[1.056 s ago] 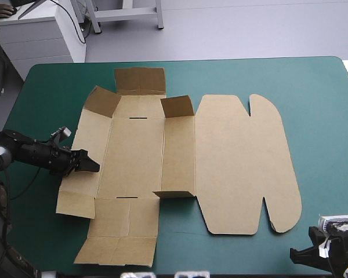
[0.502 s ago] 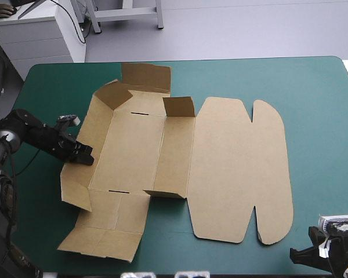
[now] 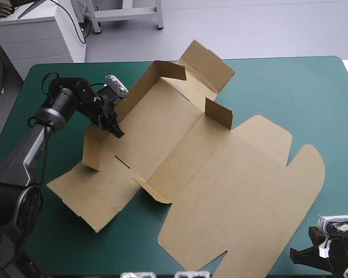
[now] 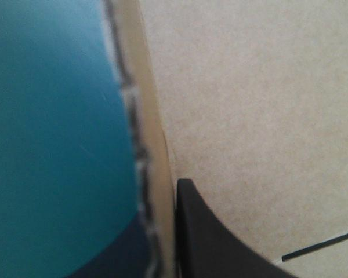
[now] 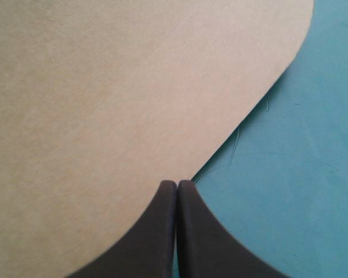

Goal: Fold the box

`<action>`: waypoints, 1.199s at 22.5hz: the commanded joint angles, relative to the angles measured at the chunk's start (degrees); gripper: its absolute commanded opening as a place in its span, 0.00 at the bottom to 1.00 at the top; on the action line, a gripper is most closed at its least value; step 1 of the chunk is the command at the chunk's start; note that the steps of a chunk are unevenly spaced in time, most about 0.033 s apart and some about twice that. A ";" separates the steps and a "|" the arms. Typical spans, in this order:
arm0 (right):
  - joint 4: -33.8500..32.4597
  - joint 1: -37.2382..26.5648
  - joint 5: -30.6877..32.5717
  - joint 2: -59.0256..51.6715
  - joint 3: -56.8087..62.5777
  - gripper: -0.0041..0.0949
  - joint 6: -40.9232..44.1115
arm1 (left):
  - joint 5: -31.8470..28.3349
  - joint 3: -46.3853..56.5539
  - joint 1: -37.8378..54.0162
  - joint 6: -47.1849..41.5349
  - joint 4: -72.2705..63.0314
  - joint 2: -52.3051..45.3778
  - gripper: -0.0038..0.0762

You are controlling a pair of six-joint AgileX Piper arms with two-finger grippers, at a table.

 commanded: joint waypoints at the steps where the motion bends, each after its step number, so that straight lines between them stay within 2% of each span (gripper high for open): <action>1: -0.34 -0.34 -3.34 0.80 -1.29 0.02 -0.11 | -8.17 -4.73 -5.50 0.58 6.62 -2.92 0.04; 10: -0.45 -0.34 -3.34 0.80 -1.29 0.02 0.15 | -18.32 -5.99 -23.06 0.69 28.90 -2.92 0.04; 16: -0.45 -0.34 -3.34 0.80 -1.29 0.02 0.08 | -17.97 -5.99 -31.52 -0.91 35.35 -2.92 0.04; 20: -0.53 -0.34 -3.34 0.80 -1.29 0.02 0.08 | -17.49 -5.88 -37.22 -15.26 48.36 -2.92 0.04; 23: -0.58 -0.34 -3.34 1.58 -1.29 0.02 0.08 | -17.20 -3.80 -40.70 -22.13 57.76 -2.92 0.04; 27: -0.58 -0.34 -3.62 3.38 -1.44 0.02 1.78 | -17.20 0.86 -46.04 -39.08 74.78 -2.92 0.04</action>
